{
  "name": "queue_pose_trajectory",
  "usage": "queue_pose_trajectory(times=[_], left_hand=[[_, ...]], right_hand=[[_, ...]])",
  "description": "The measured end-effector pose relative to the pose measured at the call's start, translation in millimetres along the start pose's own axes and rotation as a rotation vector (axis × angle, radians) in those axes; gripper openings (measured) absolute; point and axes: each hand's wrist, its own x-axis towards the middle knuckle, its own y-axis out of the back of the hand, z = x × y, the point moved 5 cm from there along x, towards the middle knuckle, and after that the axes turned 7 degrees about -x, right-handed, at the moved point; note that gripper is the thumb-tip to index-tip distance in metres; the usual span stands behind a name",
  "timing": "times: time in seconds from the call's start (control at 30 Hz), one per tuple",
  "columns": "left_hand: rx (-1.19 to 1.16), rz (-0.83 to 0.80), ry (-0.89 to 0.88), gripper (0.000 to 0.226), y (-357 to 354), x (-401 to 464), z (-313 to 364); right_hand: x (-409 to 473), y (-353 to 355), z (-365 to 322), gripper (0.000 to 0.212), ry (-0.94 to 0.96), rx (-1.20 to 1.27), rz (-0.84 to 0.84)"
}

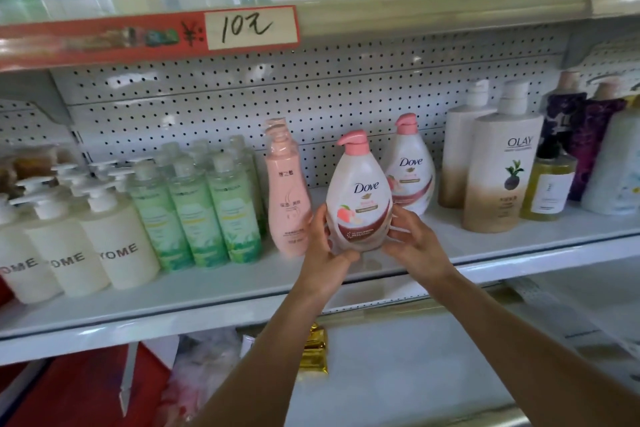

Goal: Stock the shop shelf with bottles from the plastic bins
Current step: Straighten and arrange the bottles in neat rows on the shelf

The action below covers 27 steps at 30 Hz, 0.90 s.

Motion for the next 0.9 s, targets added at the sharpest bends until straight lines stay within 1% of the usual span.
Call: queue_pose_trajectory(times=[0.17,0.3,0.5,0.7,0.8,0.9], left_hand=[[0.007,0.046,-0.072,0.080,2,1,2],[0.016,0.071,-0.079,0.079,1,-2,2],[0.127,0.155,-0.063,0.078,-12,-21,-6],[0.182,0.189,-0.058,0.063,-29,-5,10],[0.199,0.224,-0.103,0.058,-33,12,18],[0.240,0.239,-0.040,0.055,-34,30,10]], right_hand=[[-2,1,-8,0.059,-0.026,0.089,-0.035],[-2,4,-7,0.054,-0.048,0.100,-0.051],[3,9,-2,0.065,-0.064,0.059,-0.125],[27,6,-1,0.082,-0.082,-0.072,-0.277],[48,7,4,0.082,-0.121,-0.145,-0.312],[65,5,11,0.083,-0.165,-0.198,-0.329]])
